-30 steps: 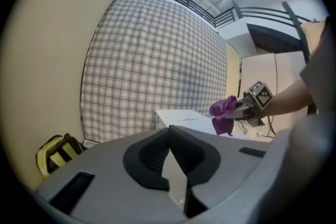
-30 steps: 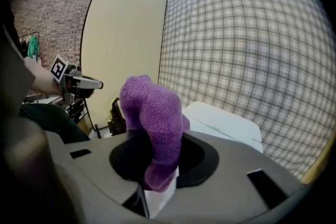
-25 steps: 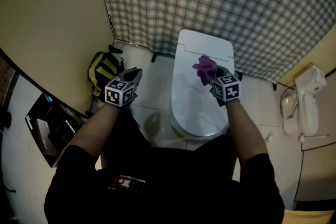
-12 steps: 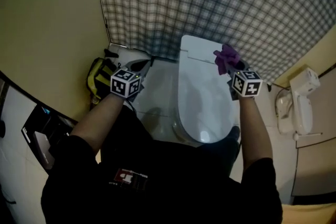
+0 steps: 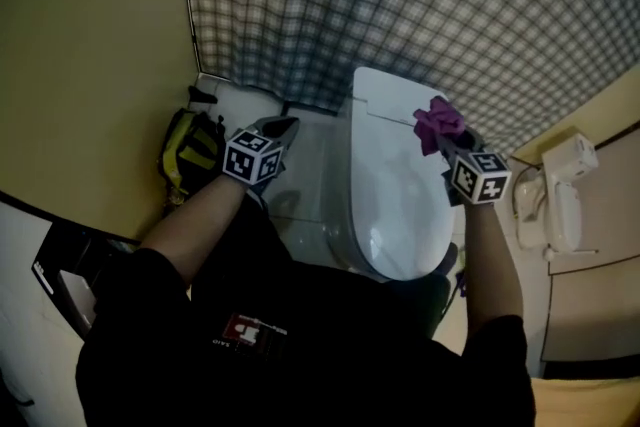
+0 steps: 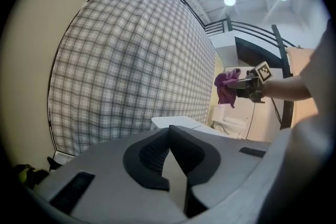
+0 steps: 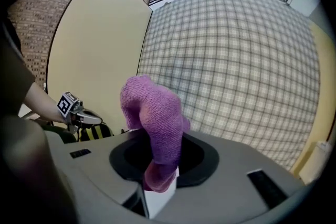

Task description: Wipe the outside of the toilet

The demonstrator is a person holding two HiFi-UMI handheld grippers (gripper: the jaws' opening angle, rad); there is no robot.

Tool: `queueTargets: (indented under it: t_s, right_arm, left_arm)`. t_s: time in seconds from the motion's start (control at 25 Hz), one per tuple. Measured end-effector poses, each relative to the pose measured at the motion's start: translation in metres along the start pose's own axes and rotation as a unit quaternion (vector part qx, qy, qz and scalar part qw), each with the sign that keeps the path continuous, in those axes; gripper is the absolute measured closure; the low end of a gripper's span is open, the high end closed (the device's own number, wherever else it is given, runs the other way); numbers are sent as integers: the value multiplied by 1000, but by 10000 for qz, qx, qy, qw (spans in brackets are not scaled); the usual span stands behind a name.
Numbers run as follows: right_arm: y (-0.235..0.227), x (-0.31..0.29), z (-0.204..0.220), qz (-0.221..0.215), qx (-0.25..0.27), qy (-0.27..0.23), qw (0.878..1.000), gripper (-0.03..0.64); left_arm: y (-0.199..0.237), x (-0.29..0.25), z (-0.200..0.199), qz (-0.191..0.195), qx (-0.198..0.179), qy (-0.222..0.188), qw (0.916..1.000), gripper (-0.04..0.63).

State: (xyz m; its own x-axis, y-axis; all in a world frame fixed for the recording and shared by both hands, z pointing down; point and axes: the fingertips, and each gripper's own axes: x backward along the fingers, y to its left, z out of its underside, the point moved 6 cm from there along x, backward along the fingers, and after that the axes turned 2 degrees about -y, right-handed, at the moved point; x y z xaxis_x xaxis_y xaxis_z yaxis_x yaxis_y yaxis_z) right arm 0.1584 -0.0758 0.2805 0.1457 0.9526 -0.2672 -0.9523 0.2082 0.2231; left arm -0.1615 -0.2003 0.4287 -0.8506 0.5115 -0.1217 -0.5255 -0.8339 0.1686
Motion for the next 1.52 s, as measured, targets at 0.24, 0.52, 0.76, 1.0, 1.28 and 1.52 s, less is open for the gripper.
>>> queueTargets:
  t_s: [0.24,0.52,0.76,1.0,1.28,1.52]
  right_arm:
    - [-77,69,-106,553,950,219,9937,520]
    - [-69,35,-156,459,971,135,9941,518]
    - [15,-103,-85,-455,679,457,9956,520]
    - [103,-223,8,-894,1771,1528,9681,519]
    - [154,-324,106,-1083,3467,2944,8840,518]
    - [168,-389,185,-1297,4627,3903,7854,520]
  left_arm:
    - [26,-19,-23,204,90,81,9997,600]
    - [51,-9,-43,187,66,-90,9998,600]
    - [65,2,-27,-17,229,-160,9996,600]
    - [87,3,15,-135,576,-55,9982,600]
    - [122,4,50,-253,875,26,9958,600]
    - [143,11,57,-132,1416,-191,9897,600]
